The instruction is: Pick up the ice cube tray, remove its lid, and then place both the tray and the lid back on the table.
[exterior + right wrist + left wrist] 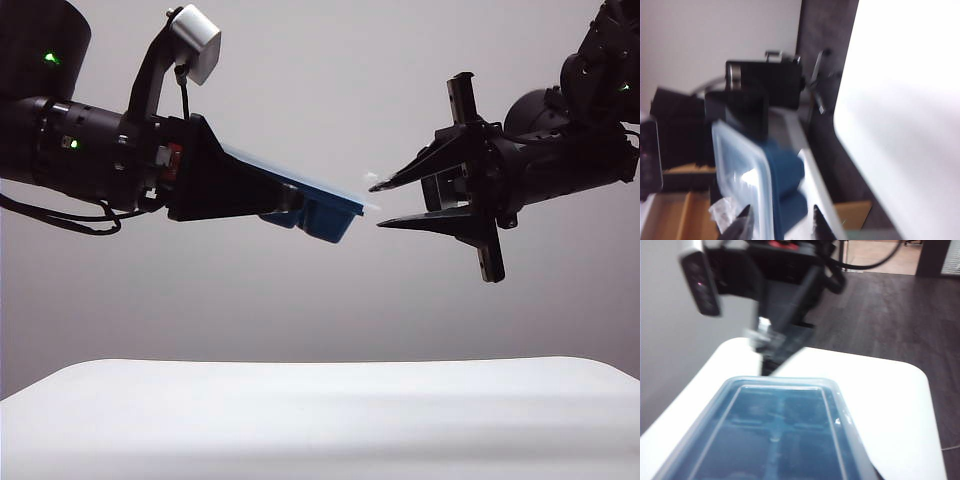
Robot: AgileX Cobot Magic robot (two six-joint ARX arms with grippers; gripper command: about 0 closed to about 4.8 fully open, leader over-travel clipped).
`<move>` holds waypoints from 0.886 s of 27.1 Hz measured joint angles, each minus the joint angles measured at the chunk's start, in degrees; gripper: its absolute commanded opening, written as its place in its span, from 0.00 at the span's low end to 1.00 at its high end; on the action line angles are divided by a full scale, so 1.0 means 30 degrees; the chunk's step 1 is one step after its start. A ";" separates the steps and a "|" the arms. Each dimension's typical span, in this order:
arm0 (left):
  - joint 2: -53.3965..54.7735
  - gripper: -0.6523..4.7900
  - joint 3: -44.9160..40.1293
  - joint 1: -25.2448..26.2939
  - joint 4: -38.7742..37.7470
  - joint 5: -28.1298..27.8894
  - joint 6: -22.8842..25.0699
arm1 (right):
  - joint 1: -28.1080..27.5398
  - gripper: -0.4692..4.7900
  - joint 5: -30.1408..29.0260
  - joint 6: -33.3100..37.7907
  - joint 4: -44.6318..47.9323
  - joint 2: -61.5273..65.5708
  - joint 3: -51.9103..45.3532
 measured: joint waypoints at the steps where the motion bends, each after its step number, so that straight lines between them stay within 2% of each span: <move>1: 0.0000 0.56 0.0000 0.0007 0.0146 -0.0051 0.0000 | 0.0095 0.37 -0.0277 -0.0401 -0.0590 0.0000 0.0000; 6: 0.0000 0.56 0.0000 0.0000 0.0801 -0.1122 0.0007 | 0.0517 0.37 -0.0692 -0.2339 -0.2922 0.0000 0.0000; 15: 0.0000 0.56 0.0000 0.0000 0.0794 -0.1508 0.0007 | 0.0554 0.36 -0.0874 -0.2659 -0.3133 -0.0007 -0.0007; 18: 0.0000 0.56 0.0000 0.0000 0.0794 -0.1559 0.0007 | 0.0831 0.25 -0.1035 -0.2659 -0.3053 -0.0007 -0.0007; 20: 0.0000 0.56 0.0000 0.0000 0.0780 -0.1574 0.0007 | 0.0867 0.24 -0.1049 -0.2652 -0.2936 0.0000 -0.0007; 22: 0.0000 0.56 0.0000 0.0000 0.0780 -0.1603 0.0007 | 0.0911 0.17 -0.1107 -0.2565 -0.2667 -0.0022 -0.0007; 24: 0.0000 0.56 -0.0007 0.0007 0.0765 -0.1610 0.0007 | 0.0896 0.14 -0.1093 -0.2477 -0.2572 -0.0029 -0.0007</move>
